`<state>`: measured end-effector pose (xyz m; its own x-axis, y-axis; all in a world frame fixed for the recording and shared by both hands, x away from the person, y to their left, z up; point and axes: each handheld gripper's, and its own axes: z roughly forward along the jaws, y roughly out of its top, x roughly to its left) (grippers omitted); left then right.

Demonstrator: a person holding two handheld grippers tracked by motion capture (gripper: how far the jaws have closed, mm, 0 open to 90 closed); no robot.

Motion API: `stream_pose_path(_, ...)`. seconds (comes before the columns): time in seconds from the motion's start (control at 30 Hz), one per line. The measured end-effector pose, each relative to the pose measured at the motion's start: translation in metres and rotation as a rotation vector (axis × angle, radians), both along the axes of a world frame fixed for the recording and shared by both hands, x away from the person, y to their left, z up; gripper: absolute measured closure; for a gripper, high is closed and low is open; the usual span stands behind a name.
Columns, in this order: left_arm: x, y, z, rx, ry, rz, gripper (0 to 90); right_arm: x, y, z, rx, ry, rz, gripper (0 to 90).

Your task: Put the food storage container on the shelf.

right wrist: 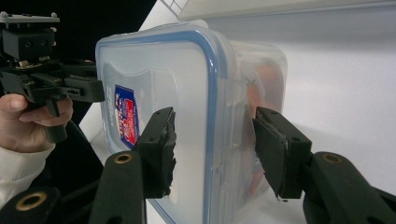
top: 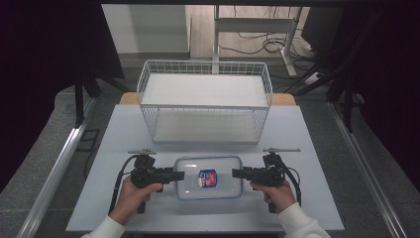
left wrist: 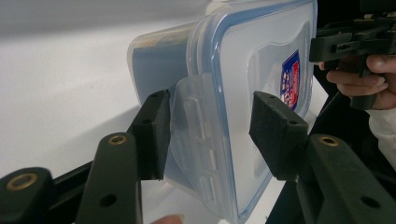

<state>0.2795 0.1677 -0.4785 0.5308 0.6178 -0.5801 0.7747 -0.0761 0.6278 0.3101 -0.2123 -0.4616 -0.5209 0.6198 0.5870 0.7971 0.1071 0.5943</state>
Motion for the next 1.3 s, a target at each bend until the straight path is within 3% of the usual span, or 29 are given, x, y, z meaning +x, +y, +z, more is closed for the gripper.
stream_pose_path(0.2, 0.01, 0.002, -0.001, -0.004, -0.005, 0.004, 49.1, 0.008, 0.002, 0.002, -0.001, -0.017, -0.002, 49.2)
stream_pose_path(0.37, 0.039, 0.006, -0.005, 0.001, 0.004, -0.017, 49.2, 0.03, 0.006, -0.001, -0.019, -0.025, 0.0, 49.2)
stream_pose_path(0.5, 0.054, 0.007, -0.004, 0.005, -0.001, -0.016, 49.3, 0.049, 0.008, -0.002, -0.012, -0.028, -0.007, 49.1)
stream_pose_path(0.53, 0.064, 0.009, -0.003, 0.004, -0.005, -0.014, 49.3, 0.053, 0.008, -0.002, -0.009, -0.032, -0.008, 49.2)
stream_pose_path(0.6, 0.067, 0.01, -0.002, 0.001, -0.005, -0.012, 49.4, 0.061, 0.01, -0.001, -0.003, -0.04, -0.013, 49.2)
stream_pose_path(0.83, 0.106, 0.022, -0.001, -0.014, -0.028, 0.0, 49.6, 0.094, 0.02, -0.003, 0.02, -0.058, -0.03, 49.2)
stream_pose_path(1.13, 0.127, 0.027, -0.003, -0.006, -0.049, 0.012, 49.5, 0.117, 0.025, -0.009, 0.037, -0.077, -0.049, 48.8)
stream_pose_path(1.3, 0.132, 0.025, -0.014, -0.015, -0.016, 0.027, 49.5, 0.124, 0.027, -0.02, 0.033, -0.058, -0.07, 47.8)
